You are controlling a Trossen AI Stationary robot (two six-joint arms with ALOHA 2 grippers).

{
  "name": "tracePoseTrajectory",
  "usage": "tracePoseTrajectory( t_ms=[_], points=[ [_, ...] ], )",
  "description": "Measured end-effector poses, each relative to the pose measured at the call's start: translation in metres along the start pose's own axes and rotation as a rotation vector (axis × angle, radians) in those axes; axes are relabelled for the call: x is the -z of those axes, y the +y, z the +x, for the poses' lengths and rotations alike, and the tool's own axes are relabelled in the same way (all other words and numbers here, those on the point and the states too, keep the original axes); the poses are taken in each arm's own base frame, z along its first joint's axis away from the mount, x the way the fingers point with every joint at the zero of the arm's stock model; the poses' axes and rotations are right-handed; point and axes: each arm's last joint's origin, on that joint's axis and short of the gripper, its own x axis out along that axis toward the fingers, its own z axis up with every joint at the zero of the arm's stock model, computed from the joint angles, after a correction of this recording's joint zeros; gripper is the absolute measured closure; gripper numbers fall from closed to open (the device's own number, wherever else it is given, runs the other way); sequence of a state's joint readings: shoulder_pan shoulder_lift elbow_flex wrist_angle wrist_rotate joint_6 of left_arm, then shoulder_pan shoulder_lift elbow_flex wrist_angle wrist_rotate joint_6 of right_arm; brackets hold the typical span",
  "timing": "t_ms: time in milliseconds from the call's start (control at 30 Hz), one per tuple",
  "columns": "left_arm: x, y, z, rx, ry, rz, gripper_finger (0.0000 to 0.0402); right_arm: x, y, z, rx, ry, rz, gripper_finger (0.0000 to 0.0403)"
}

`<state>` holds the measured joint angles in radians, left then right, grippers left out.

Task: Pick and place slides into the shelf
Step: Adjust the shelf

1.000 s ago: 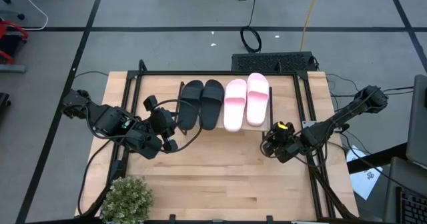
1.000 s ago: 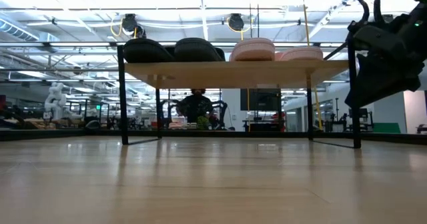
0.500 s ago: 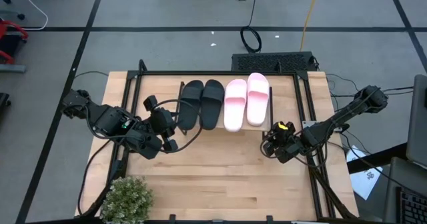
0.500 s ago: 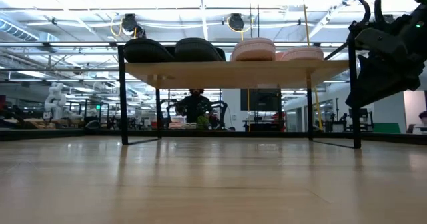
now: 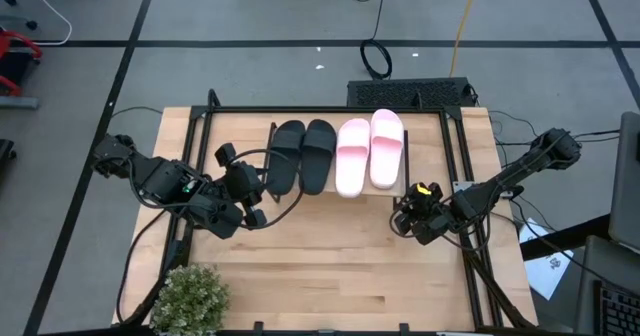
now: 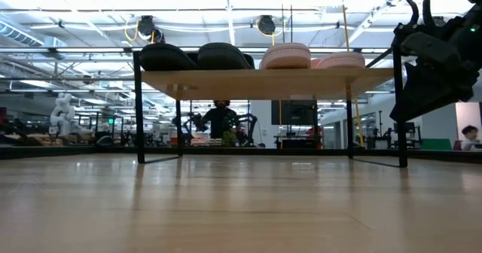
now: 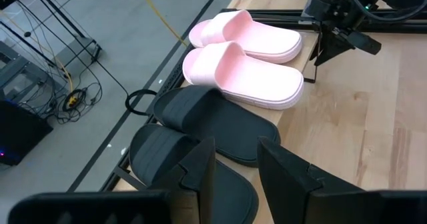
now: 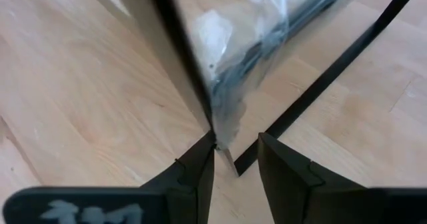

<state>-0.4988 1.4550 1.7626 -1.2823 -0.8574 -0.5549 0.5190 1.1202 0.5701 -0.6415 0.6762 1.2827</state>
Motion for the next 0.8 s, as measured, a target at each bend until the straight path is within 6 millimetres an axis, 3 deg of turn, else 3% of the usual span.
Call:
tracePoseTrajectory(
  t_ms=[467,800],
  points=[
    [0.0000,0.0001,-0.0001,0.000,0.000,0.000,0.0289,-0.0011,-0.0001,0.0003,0.004,-0.008,-0.007,0.0297],
    [0.0000,0.0001,0.0000,0.000,0.000,0.000,0.0289,-0.0042,-0.0016,0.0027,0.021,-0.012,-0.016,0.0220]
  ],
)
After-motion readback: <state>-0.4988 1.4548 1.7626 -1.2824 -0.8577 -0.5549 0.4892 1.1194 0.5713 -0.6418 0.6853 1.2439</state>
